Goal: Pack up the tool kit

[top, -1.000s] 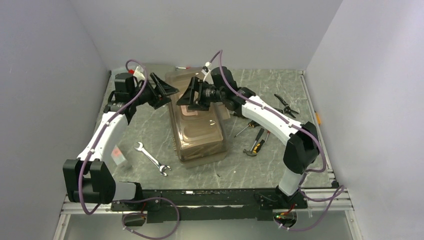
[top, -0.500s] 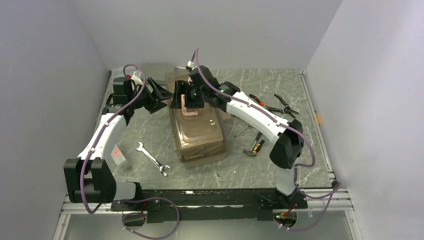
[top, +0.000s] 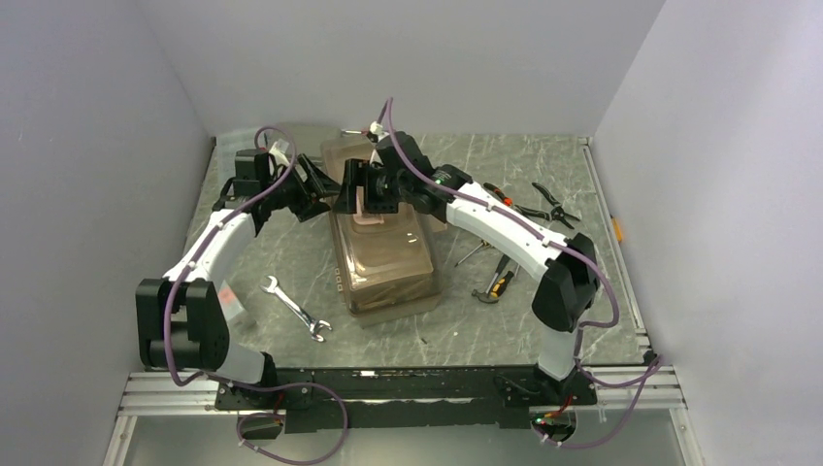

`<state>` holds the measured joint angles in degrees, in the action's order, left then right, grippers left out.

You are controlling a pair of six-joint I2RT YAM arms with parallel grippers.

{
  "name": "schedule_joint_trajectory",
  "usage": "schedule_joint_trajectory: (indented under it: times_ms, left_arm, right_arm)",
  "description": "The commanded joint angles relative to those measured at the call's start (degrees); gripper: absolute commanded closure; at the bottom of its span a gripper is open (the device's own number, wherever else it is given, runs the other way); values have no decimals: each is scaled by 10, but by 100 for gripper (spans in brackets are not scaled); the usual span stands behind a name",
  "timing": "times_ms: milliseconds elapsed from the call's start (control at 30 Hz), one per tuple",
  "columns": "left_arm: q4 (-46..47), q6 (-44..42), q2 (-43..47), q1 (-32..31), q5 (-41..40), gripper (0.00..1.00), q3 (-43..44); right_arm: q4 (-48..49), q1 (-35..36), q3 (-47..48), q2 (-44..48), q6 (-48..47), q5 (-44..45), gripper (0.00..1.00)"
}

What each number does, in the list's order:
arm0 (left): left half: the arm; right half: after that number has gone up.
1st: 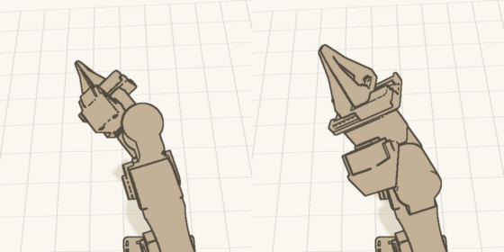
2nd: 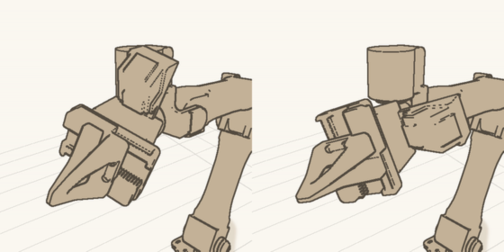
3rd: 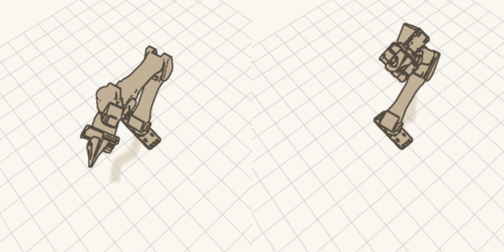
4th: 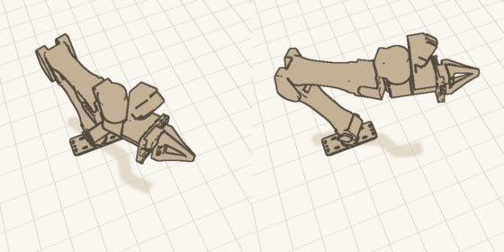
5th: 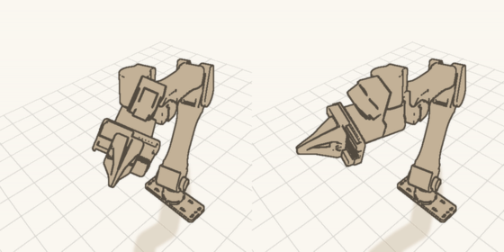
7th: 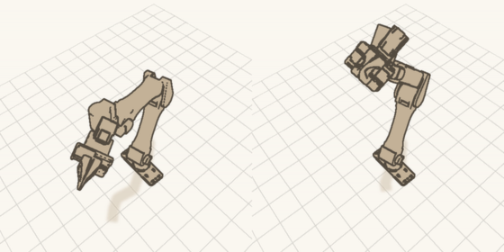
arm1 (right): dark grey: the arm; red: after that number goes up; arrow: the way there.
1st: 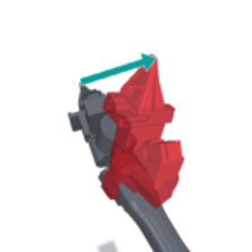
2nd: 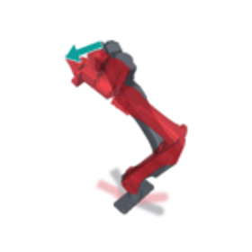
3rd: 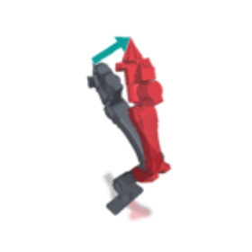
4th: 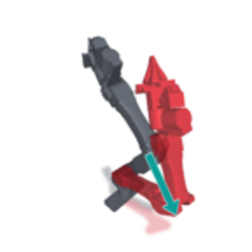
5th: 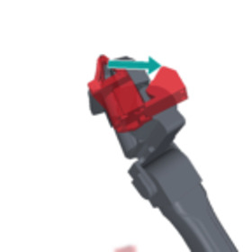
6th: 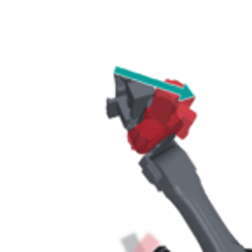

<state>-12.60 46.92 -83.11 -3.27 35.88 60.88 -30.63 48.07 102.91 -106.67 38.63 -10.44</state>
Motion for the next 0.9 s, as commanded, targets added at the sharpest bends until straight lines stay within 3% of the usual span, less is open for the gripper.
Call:
schedule_joint_trajectory:
  times_ms: [0, 533, 600, 700, 733, 867]
  left_arm:
    - [48, 6, -18, -37, 18, 23, 13]
    - [39, 0, 4, -39, 12, 25, 3]
    - [39, 0, 6, -39, 13, 31, 3]
    - [38, -3, 9, -39, 11, 68, 5]
    - [35, -4, 9, -39, 8, 73, 9]
    - [33, -6, 5, -39, 8, 74, 16]
  right_arm:
    - [44, 6, -54, -5, 46, -132, 22]
    - [334, -58, -188, 34, 212, -334, 23]
    - [349, -66, -193, 36, 219, -343, 23]
    - [346, -68, -190, 34, 217, -345, 23]
    - [343, -68, -189, 33, 216, -345, 23]
    - [356, -69, -193, 30, 223, -351, 23]
